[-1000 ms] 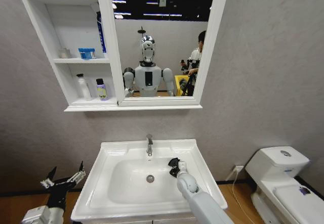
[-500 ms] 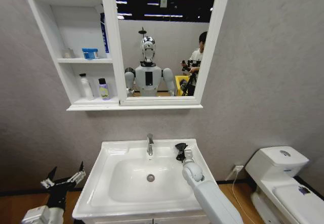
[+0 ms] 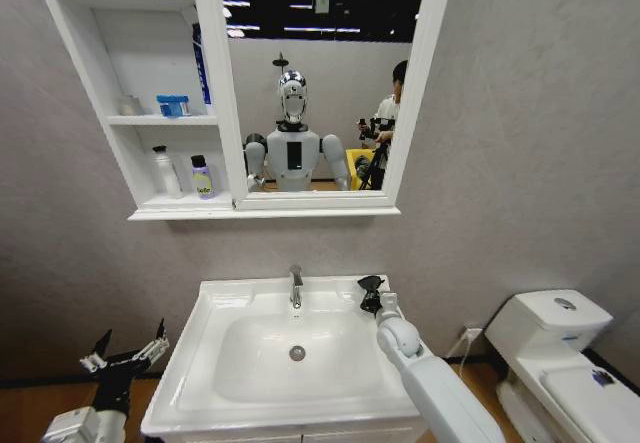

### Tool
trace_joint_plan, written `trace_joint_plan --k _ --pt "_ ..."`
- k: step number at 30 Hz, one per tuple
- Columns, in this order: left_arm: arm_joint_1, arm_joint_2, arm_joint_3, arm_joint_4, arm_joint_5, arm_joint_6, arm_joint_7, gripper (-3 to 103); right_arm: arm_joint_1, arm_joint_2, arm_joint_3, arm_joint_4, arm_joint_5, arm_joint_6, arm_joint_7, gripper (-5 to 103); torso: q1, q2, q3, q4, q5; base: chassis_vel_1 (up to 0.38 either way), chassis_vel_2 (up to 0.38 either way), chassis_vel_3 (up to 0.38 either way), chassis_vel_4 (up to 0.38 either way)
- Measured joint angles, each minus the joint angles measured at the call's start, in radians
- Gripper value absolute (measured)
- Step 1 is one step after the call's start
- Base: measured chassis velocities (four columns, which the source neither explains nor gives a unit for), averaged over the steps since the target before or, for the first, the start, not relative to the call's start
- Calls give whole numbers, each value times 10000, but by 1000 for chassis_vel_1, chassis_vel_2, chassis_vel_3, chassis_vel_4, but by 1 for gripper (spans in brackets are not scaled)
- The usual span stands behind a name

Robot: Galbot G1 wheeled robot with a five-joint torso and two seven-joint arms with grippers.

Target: Move facial cleanser and shampoo from washbasin to cabinet, then wipe washbasin with towel.

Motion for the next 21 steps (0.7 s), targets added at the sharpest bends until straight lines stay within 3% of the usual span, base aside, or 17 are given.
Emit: trace_joint_plan --k 3,5,7,12,15,21 --pt "0 0 0 0 1 1 0 100 -292 -117 263 -130 -111 336 -625 6 0 1 0 -2 0 0 0 0 0" --pt "0 0 1 0 0 2 0 100 -525 -258 511 -308 -149 741 -1474 3 0 0 0 -2 1 0 0 0 0" --pt "0 0 1 0 0 2 0 100 -616 -355 662 -354 -239 977 -1844 14 0 1 0 -1 -1 0 0 0 0" --pt "0 0 1 0 0 2 0 100 -712 -541 801 -276 -299 1044 -1911 30 0 0 0 0 0 0 0 0 0" --pt "0 0 1 0 0 2 0 100 -736 -648 865 -296 -160 1097 -2013 46 0 0 0 0 -2 0 0 0 0" --pt "1 0 1 0 0 2 0 100 -750 -525 879 -353 -102 1296 -2086 62 1 1 1 0 -2 0 0 0 0"
